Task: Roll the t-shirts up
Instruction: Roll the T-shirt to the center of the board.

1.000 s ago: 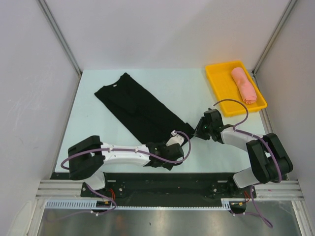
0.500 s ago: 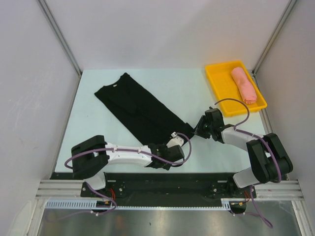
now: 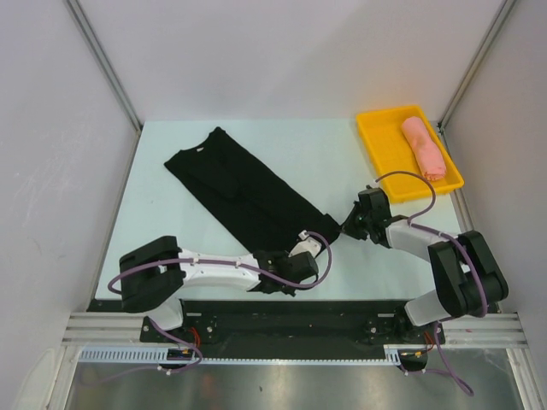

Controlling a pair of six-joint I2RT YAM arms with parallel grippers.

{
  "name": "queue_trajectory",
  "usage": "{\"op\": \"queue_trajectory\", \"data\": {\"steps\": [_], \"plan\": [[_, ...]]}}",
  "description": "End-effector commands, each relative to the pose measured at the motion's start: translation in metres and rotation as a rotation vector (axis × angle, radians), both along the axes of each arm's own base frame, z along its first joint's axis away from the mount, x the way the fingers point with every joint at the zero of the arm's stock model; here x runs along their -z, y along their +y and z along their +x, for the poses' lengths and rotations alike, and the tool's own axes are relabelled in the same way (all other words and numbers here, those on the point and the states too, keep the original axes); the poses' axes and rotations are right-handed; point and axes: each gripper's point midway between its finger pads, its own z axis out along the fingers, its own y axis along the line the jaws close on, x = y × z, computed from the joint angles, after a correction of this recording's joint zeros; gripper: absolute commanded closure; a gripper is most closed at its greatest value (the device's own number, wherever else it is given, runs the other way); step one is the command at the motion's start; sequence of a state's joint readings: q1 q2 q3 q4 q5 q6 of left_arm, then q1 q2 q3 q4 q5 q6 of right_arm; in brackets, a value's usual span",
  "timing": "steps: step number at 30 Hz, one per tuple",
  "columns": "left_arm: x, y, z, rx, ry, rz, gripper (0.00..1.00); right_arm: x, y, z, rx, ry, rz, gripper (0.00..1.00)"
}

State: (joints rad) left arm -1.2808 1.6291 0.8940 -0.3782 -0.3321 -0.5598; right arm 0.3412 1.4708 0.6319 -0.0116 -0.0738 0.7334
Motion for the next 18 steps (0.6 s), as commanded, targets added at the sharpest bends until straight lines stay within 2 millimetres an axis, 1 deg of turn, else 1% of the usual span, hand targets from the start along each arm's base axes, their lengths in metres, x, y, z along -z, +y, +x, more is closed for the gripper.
{"op": "queue_trajectory", "data": {"steps": [1,2,4,5,8,14,15,17,18], "plan": [[-0.029,-0.038,-0.02,0.094,0.05,-0.212,0.96,-0.014,-0.025,-0.004,0.036,-0.017,-0.086,1.0],[-0.032,-0.044,-0.023,0.105,0.064,-0.243,0.96,-0.019,-0.031,-0.003,0.051,-0.034,-0.108,1.0],[-0.035,-0.045,-0.027,0.106,0.082,-0.273,0.97,-0.018,-0.041,-0.009,0.065,-0.015,-0.15,1.0],[-0.037,-0.049,-0.029,0.112,0.093,-0.3,0.97,-0.021,-0.044,-0.009,0.068,-0.023,-0.161,1.0],[-0.035,-0.049,-0.036,0.116,0.122,-0.338,0.98,-0.022,-0.047,-0.013,0.065,0.001,-0.184,1.0],[-0.036,-0.048,-0.038,0.079,0.153,-0.384,0.98,-0.028,-0.039,-0.007,0.048,0.007,-0.171,0.99],[-0.036,-0.045,-0.038,0.067,0.172,-0.399,0.98,-0.031,-0.037,-0.005,0.05,0.002,-0.165,0.98],[-0.04,-0.047,-0.037,0.061,0.185,-0.448,0.98,-0.037,-0.032,0.0,0.047,-0.006,-0.159,0.97],[-0.04,-0.042,-0.034,0.039,0.194,-0.465,0.99,-0.038,-0.03,0.002,0.044,-0.01,-0.155,0.96]]}}
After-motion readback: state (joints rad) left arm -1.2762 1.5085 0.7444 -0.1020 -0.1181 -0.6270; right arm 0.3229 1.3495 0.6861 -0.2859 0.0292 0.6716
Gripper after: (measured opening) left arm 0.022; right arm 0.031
